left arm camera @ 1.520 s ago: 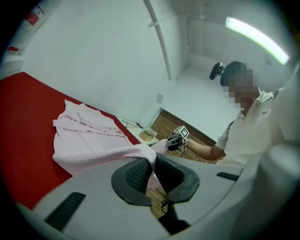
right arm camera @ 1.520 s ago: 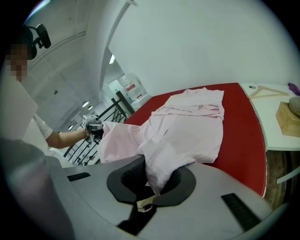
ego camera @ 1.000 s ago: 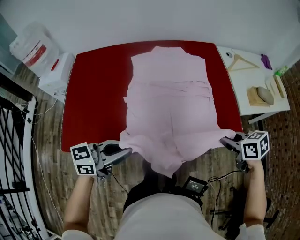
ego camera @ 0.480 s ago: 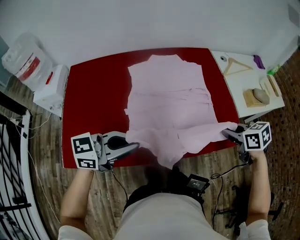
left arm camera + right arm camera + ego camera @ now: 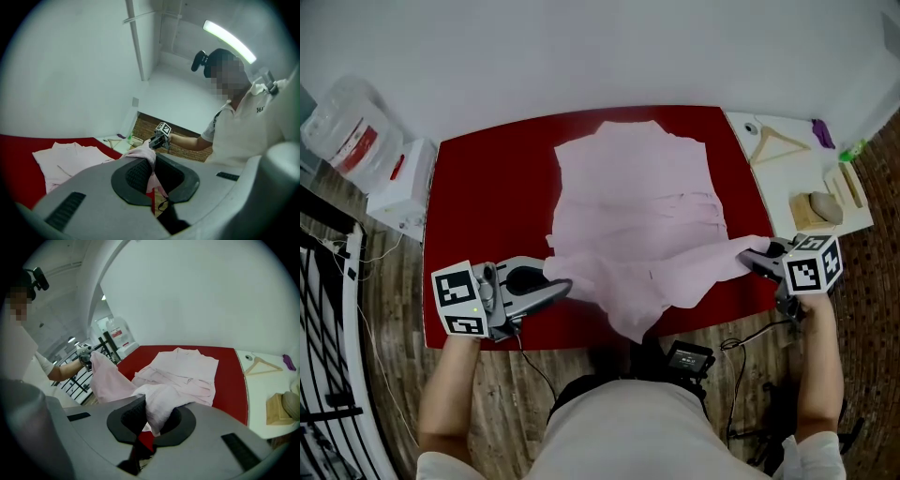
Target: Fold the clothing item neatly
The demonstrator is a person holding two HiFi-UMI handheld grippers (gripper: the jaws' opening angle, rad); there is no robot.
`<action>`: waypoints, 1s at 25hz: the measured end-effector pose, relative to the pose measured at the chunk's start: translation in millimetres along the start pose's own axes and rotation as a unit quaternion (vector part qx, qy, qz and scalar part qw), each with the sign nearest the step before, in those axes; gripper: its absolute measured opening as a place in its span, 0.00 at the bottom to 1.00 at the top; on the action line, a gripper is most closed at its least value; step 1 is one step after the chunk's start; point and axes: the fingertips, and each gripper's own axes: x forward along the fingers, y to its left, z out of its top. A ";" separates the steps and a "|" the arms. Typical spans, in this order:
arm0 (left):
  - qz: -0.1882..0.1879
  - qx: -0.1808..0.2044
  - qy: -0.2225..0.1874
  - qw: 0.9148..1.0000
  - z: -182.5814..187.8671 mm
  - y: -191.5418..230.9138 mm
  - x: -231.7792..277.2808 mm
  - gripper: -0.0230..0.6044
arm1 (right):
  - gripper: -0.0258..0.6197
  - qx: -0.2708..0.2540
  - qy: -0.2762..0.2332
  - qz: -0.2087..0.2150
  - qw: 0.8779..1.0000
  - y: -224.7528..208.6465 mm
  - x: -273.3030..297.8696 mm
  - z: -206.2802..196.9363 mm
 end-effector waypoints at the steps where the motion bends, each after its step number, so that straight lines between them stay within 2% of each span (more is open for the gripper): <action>1: 0.003 0.000 -0.002 1.000 4.1 4.3 -0.1 0.07 | 0.09 -0.003 0.000 0.004 1.000 -3.2 1.3 6.1; 7: 0.022 0.005 -0.020 1.000 30.3 34.3 1.4 0.07 | 0.09 -0.024 0.003 0.025 0.999 -21.9 4.6 39.9; 14: 0.034 0.005 -0.021 0.999 50.6 75.2 7.2 0.07 | 0.09 -0.026 0.010 0.039 0.999 -52.4 18.3 68.1; 25: 0.077 -0.033 -0.051 0.995 59.7 150.1 -5.3 0.07 | 0.09 -0.009 0.023 0.062 0.998 -101.4 55.8 98.1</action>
